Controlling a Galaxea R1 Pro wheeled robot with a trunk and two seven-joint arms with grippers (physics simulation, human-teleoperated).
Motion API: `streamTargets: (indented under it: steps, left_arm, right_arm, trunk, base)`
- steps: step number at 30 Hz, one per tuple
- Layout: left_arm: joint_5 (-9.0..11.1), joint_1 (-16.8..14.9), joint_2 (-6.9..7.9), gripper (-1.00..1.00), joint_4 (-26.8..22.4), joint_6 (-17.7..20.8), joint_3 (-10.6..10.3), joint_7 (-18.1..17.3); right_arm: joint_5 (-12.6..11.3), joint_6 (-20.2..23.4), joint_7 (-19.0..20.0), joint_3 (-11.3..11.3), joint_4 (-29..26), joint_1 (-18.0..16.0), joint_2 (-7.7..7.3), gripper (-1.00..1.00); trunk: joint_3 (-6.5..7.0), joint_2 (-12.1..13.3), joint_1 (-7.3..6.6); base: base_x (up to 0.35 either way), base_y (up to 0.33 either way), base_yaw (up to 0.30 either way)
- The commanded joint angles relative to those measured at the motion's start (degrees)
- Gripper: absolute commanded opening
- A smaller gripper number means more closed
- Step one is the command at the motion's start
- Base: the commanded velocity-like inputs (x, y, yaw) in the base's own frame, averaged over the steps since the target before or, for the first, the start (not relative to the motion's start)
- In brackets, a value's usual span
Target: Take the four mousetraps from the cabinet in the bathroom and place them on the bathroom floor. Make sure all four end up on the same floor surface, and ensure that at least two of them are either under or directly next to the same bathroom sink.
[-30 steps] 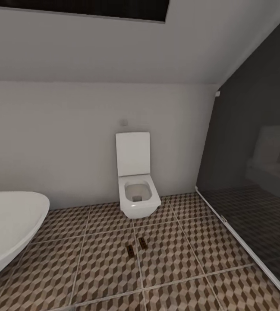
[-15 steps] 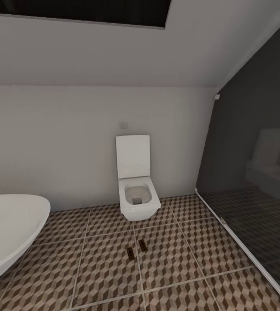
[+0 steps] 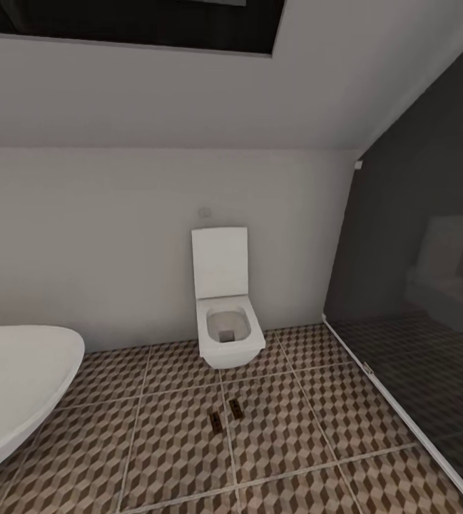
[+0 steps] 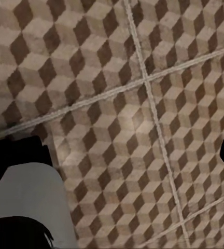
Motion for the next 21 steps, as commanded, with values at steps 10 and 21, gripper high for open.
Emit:
streamTargets:
  steps: [10, 21]
  left_arm:
    - [0.5, 1.8, 0.03, 1.00, -0.1, -0.1, -0.5, 0.3]
    - [0.5, 3.1, -0.17, 1.00, 0.0, 0.0, -0.5, 0.3]
  right_arm:
    - [-0.7, -0.2, 0.1, 0.6, 1.2, 2.5, 0.52, 1.00]
    - [-0.9, -0.2, 0.4, 0.5, 1.3, 2.9, 1.12, 1.00]
  trunk:
    - [1.75, 4.0, -2.21]
    - [3.72, 8.4, -4.62]
  base:
    - [0.000, 0.000, 0.000]
    - [0.000, 0.000, 0.000]
